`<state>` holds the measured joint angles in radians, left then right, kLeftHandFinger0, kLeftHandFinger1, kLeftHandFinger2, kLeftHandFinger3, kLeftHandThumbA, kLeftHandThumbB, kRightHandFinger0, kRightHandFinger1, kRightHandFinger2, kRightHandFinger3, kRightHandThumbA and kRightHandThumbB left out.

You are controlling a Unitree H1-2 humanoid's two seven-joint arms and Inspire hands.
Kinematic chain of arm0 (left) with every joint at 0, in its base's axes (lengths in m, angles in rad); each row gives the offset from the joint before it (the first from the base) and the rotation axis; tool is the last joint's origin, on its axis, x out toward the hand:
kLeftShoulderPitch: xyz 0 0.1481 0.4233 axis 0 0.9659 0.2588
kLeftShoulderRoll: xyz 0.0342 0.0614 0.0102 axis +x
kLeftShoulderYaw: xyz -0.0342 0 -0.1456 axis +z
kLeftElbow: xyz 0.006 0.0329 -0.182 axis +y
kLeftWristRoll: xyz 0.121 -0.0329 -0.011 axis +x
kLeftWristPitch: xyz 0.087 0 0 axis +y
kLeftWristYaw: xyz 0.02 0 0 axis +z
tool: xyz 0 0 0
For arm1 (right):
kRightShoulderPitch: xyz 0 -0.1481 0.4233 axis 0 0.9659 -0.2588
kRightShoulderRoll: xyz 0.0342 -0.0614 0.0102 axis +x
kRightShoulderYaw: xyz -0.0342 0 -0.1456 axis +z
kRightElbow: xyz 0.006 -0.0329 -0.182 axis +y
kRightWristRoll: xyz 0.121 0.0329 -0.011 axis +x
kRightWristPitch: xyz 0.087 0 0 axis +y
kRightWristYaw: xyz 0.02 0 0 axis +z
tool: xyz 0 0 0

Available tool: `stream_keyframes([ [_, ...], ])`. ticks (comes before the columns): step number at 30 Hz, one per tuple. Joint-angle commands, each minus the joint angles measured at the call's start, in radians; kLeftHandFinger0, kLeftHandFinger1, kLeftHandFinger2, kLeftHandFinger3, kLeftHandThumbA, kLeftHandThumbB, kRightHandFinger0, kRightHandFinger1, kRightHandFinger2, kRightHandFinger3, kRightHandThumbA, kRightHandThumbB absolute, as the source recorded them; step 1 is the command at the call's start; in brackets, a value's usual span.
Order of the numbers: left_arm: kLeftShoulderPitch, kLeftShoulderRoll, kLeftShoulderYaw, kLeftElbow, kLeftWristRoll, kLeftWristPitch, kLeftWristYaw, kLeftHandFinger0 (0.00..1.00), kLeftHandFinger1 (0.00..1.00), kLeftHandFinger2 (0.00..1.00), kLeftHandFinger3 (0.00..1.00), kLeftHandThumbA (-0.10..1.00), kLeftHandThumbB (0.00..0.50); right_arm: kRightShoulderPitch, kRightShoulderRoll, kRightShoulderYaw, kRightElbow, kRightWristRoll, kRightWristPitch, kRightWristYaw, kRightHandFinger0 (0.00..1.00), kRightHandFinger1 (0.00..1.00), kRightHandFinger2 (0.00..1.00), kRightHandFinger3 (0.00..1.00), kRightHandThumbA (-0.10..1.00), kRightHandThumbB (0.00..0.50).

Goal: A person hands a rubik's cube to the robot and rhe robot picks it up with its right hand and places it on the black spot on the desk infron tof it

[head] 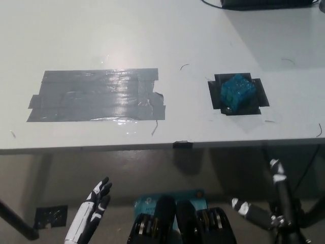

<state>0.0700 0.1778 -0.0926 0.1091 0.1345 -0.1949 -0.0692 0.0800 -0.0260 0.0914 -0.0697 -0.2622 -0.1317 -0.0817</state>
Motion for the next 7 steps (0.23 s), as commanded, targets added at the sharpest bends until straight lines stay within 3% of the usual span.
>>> stream_keyframes([
  [1, 0.003, -0.009, 0.018, 0.004, -0.008, -0.091, 0.026, 1.0, 1.0, 1.0, 1.0, 1.0, 0.157, -0.03, -0.002, 0.015, 0.094, 0.095, -0.129, 0.043, 1.0, 1.0, 1.0, 1.0, 1.0, 0.246],
  [7, -0.006, -0.009, 0.025, 0.029, -0.002, -0.123, 0.036, 1.0, 1.0, 1.0, 1.0, 1.0, 0.17, -0.031, -0.018, 0.032, 0.132, 0.114, -0.095, 0.087, 1.0, 1.0, 1.0, 1.0, 1.0, 0.281],
])
